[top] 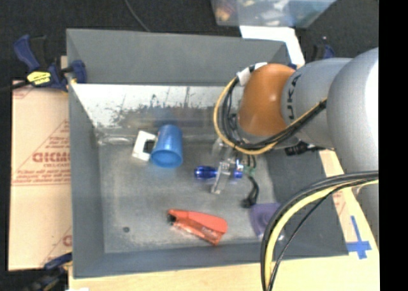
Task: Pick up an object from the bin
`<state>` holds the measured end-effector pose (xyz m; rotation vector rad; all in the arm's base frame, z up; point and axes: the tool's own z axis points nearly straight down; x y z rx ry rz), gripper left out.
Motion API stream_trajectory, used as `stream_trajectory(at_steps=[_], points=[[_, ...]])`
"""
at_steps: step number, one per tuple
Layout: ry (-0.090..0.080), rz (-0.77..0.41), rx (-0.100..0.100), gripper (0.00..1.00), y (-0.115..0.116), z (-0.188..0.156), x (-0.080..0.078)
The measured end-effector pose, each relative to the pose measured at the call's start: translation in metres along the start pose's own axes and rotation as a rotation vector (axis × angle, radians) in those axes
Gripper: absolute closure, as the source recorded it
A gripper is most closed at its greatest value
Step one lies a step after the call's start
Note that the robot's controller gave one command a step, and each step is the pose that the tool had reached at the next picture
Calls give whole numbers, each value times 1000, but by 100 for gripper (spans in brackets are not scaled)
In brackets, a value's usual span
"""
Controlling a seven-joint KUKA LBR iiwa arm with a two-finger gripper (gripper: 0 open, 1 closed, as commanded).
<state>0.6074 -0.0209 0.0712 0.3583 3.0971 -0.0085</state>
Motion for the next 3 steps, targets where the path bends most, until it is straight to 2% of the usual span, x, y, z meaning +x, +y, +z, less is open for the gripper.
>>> stream_trajectory(at_steps=[1,3], points=[[10,127,0,100,3,0,16],[8,126,0,100,3,-12,15]])
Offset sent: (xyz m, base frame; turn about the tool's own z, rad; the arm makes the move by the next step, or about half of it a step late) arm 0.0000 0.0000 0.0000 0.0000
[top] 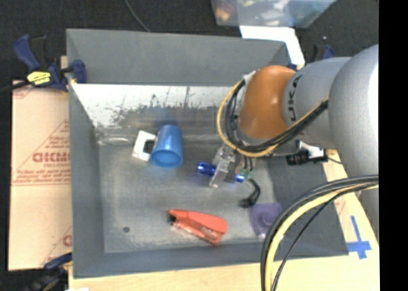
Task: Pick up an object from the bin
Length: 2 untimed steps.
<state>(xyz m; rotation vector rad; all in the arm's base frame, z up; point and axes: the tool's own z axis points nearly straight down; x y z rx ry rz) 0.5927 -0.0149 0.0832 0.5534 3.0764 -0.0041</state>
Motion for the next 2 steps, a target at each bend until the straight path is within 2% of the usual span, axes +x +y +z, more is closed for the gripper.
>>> stream_trajectory(at_steps=[1,2], points=[[-3,-1,-1,100,0,-7,-1],[6,-3,2,100,-1,-47,1]])
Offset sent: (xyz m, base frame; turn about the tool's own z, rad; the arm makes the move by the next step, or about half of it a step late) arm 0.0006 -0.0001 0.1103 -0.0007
